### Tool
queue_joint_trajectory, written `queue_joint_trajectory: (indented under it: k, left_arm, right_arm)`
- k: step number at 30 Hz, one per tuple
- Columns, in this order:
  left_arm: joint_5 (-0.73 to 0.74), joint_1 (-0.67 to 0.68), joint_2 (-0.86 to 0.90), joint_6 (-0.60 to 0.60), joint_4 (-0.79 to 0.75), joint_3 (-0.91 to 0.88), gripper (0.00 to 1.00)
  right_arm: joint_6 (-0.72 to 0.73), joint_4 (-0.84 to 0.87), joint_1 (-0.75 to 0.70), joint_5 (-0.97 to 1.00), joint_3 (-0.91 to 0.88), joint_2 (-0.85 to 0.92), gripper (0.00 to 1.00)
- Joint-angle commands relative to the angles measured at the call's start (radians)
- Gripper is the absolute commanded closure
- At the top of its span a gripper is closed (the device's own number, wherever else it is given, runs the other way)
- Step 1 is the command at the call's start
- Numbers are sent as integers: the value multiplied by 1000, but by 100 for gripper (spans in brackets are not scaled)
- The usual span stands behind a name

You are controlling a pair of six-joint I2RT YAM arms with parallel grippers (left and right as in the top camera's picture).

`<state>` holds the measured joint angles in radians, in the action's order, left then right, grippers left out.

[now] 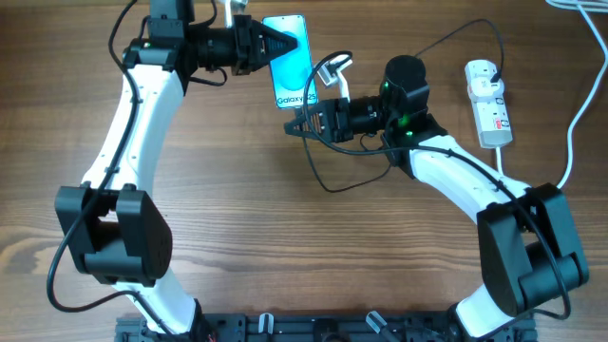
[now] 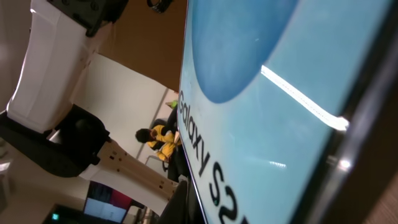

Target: Plug charger to phone and switch on socket

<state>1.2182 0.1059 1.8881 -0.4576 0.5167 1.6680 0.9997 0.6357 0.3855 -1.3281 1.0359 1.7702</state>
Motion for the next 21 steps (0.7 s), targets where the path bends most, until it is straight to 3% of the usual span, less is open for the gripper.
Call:
queue_joint_trajectory:
  k: [1, 6, 11, 14, 17, 21]
  left_arm:
    - [129, 167, -7, 83, 42, -27, 96]
    - [87, 193, -7, 84, 82, -27, 96]
    - [74, 134, -7, -35, -31, -27, 96]
    - [74, 63, -7, -185, -149, -27, 96]
    - [109, 5, -7, -307, -248, -27, 96]
    - [223, -28, -7, -320, -262, -27, 96]
  right_arm:
    - [58, 53, -5, 207, 58, 8, 96]
    - [76, 63, -6, 193, 58, 8, 95]
    - [74, 24, -6, 120, 58, 8, 63]
    - [68, -3, -6, 109, 58, 8, 51]
    - [-23, -66, -6, 116, 58, 8, 28]
    - [-161, -211, -29, 228, 58, 8, 20]
